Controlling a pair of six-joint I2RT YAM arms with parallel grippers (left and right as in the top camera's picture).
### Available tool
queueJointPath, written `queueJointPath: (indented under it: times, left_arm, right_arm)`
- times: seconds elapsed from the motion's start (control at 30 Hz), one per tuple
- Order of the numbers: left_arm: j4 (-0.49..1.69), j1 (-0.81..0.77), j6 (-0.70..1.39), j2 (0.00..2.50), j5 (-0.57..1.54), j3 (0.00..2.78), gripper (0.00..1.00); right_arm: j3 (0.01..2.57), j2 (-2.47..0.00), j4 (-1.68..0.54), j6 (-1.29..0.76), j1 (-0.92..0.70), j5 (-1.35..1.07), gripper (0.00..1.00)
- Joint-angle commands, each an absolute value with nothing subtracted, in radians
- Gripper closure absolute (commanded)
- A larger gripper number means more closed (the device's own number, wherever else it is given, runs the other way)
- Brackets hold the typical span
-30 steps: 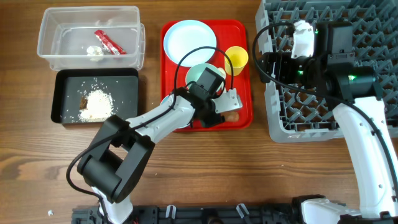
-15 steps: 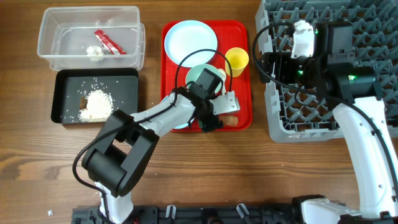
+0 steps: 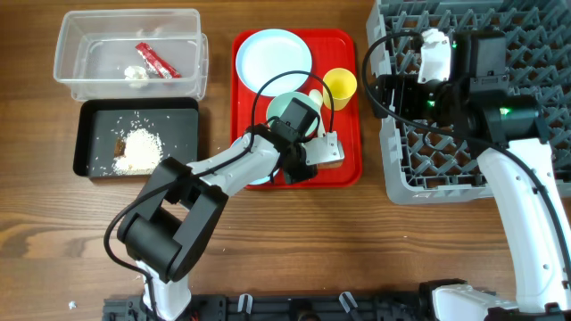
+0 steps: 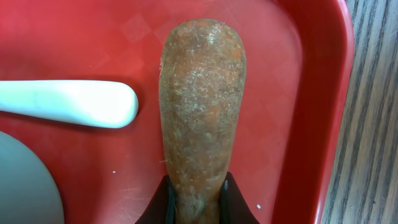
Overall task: Sort waste into correct bins and load items into the dishwasher rack
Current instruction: 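Carry the carrot with left gripper onto the black tray and release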
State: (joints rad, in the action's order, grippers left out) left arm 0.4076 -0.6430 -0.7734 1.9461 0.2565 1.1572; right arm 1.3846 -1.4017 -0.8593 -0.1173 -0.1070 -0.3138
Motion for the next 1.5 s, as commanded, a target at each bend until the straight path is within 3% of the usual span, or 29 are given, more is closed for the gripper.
queueJointPath:
  times: [0.0,0.6,0.77,0.97,1.27,1.47]
  left_arm:
    - [0.411,-0.641,-0.778,1.965,0.249,1.164,0.96]
    - [0.402,-0.658,-0.41,1.6,0.313,1.204,0.96]
    - [0.41,-0.622,-0.242,1.504,0.118,1.204,0.96]
    - [0.533,-0.459,0.064,1.477,-0.17,1.204,0.96]
    - [0.759,-0.18,0.238,1.487,-0.173,1.203,0.96]
    - [0.762,-0.075,0.346,1.541,-0.174,1.176,0.96]
  right_arm:
    - [1.399,-1.411,-0.857,-0.131,-0.114,-0.308,0.0]
    - [1.399,-1.411,-0.851,-0.134,-0.114,-0.308,0.0]
    - [1.399,-1.411,-0.853,-0.134,-0.114,-0.308,0.0]
    - [1.399,-1.411,-0.85,-0.134,-0.114,-0.308,0.01]
    - [1.399,-1.411,-0.838,-0.134,-0.114,-0.308,0.0]
    - [1.399,-1.411,-0.835,-0.134,-0.114,-0.308,0.0]
